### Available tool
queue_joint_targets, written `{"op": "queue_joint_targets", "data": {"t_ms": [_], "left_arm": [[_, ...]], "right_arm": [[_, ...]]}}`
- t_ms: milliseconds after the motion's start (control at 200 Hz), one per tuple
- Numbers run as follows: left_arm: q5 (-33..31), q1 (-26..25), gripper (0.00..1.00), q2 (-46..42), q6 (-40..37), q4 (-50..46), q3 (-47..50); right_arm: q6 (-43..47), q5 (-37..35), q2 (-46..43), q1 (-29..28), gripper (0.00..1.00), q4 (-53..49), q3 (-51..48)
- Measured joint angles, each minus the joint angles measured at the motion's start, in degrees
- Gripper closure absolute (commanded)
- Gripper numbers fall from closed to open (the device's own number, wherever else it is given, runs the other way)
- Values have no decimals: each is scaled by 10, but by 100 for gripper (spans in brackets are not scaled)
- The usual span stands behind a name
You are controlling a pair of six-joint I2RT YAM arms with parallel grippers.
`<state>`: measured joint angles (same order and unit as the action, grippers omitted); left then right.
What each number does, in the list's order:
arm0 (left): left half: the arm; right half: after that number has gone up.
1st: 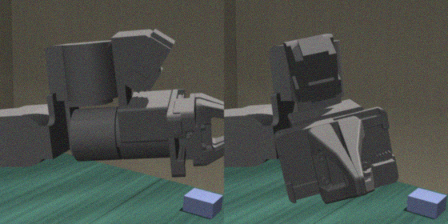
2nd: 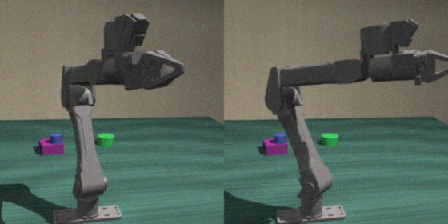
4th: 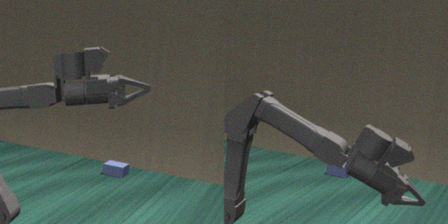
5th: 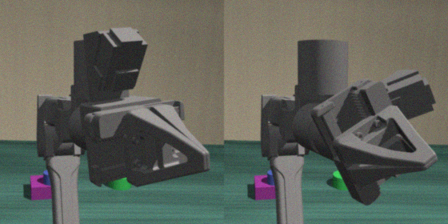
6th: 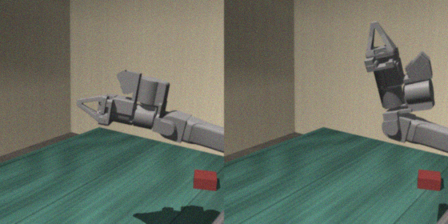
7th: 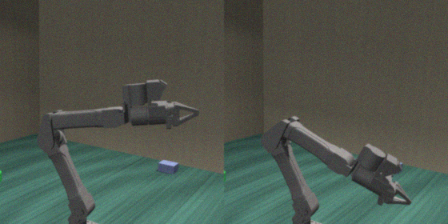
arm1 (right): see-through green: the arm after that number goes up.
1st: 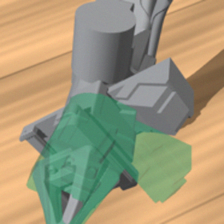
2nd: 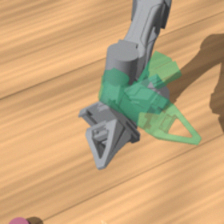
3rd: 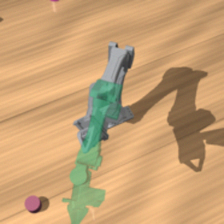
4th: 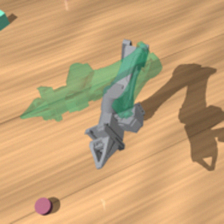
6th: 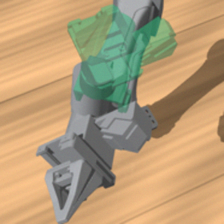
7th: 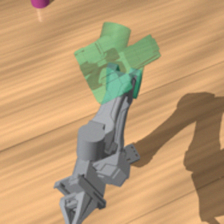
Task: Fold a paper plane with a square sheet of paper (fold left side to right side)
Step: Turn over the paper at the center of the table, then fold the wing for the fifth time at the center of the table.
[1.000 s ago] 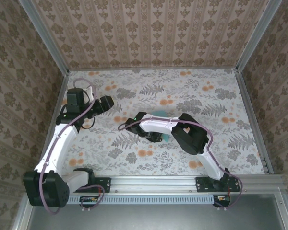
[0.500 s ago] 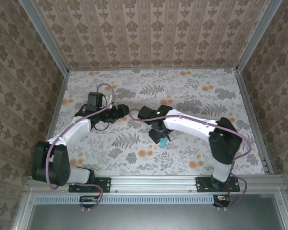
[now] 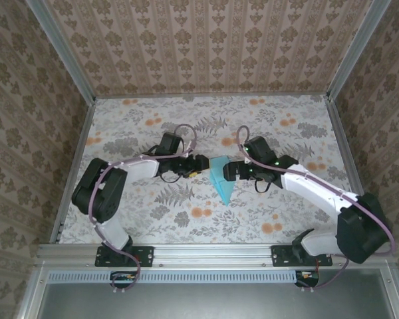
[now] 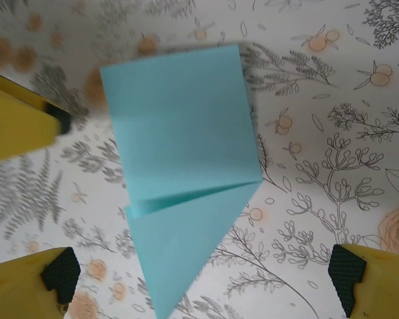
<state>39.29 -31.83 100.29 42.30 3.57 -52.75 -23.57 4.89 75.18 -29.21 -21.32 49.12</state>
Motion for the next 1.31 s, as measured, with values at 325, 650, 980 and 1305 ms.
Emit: {"op": "queue_joint_targets", "data": {"t_ms": [325, 650, 980, 1305], "left_arm": [[9, -8, 72, 95, 1, 55, -52], [44, 3, 99, 100, -35, 77, -59], [121, 17, 100, 57, -109, 86, -31], [146, 17, 100, 54, -139, 85, -25]], "right_arm": [[-50, 63, -80, 65, 0, 119, -106], [-40, 123, -93, 123, 0, 214, -165], [-17, 317, 85, 188, 16, 287, -114], [-23, 413, 225, 186, 24, 386, -82]]}}
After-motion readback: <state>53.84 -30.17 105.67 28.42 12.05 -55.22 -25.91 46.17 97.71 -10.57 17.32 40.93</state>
